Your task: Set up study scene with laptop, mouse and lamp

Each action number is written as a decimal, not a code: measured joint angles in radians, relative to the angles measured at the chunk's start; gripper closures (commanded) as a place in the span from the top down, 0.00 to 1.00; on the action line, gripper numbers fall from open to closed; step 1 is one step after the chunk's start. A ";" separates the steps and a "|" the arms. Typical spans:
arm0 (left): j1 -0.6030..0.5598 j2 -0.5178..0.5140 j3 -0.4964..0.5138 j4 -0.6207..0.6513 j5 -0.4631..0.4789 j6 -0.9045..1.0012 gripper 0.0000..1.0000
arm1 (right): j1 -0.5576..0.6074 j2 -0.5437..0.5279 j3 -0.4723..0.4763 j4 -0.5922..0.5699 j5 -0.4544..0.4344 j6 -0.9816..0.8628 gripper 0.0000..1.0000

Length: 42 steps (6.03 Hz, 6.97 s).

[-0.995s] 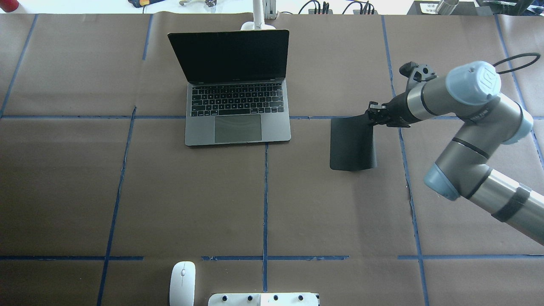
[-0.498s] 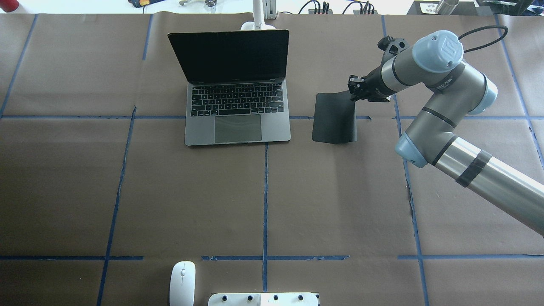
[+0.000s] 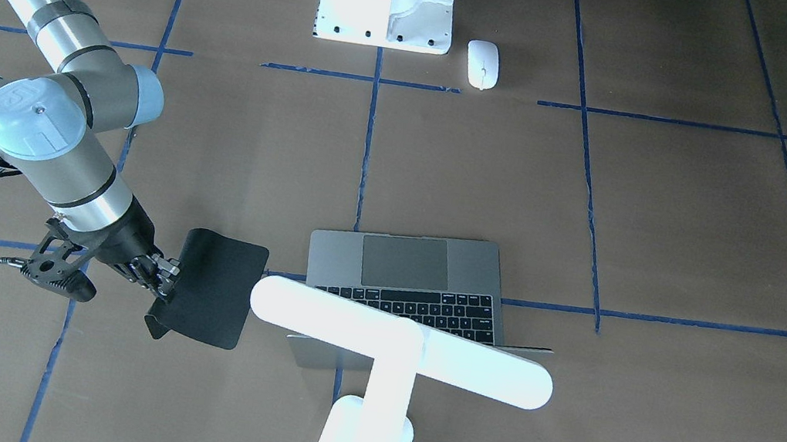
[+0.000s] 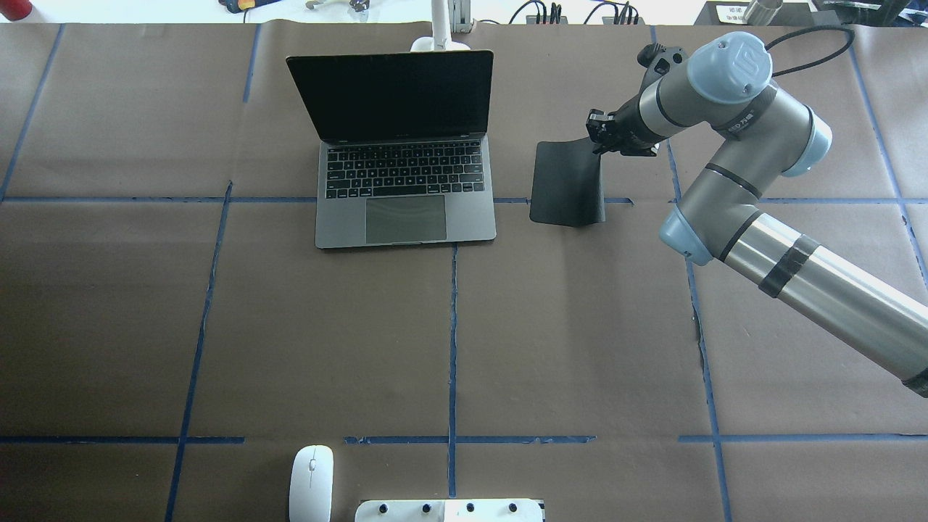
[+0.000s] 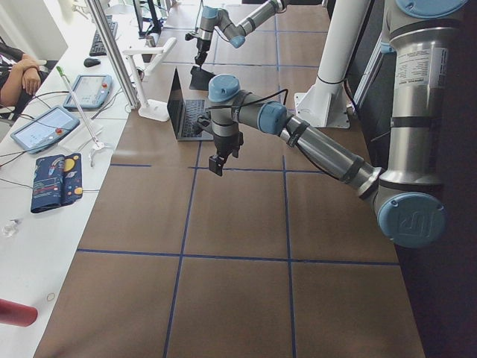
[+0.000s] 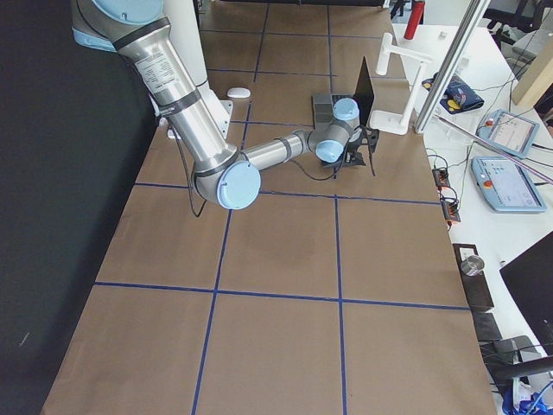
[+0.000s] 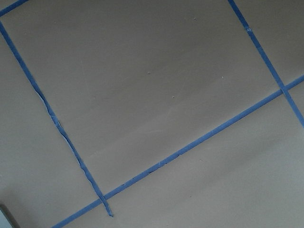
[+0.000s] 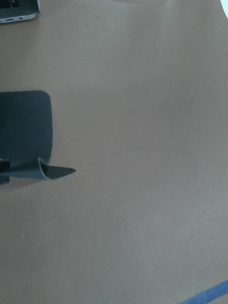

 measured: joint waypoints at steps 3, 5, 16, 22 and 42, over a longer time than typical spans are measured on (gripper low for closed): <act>0.002 -0.001 0.001 0.000 0.002 -0.001 1.00 | -0.008 -0.008 0.001 -0.020 0.010 -0.049 1.00; 0.008 -0.009 0.000 -0.006 0.004 -0.075 1.00 | 0.022 -0.045 0.084 -0.195 0.036 -0.249 1.00; 1.069 -0.066 -0.116 -0.327 0.689 -1.451 1.00 | 0.635 -0.837 0.595 -0.582 0.312 -1.588 1.00; 1.179 -0.255 0.097 -0.319 0.735 -1.546 1.00 | 0.653 -0.856 0.594 -0.584 0.317 -1.595 1.00; 0.747 -1.341 1.220 -0.402 0.624 -1.547 0.26 | 0.653 -0.864 0.586 -0.585 0.316 -1.592 1.00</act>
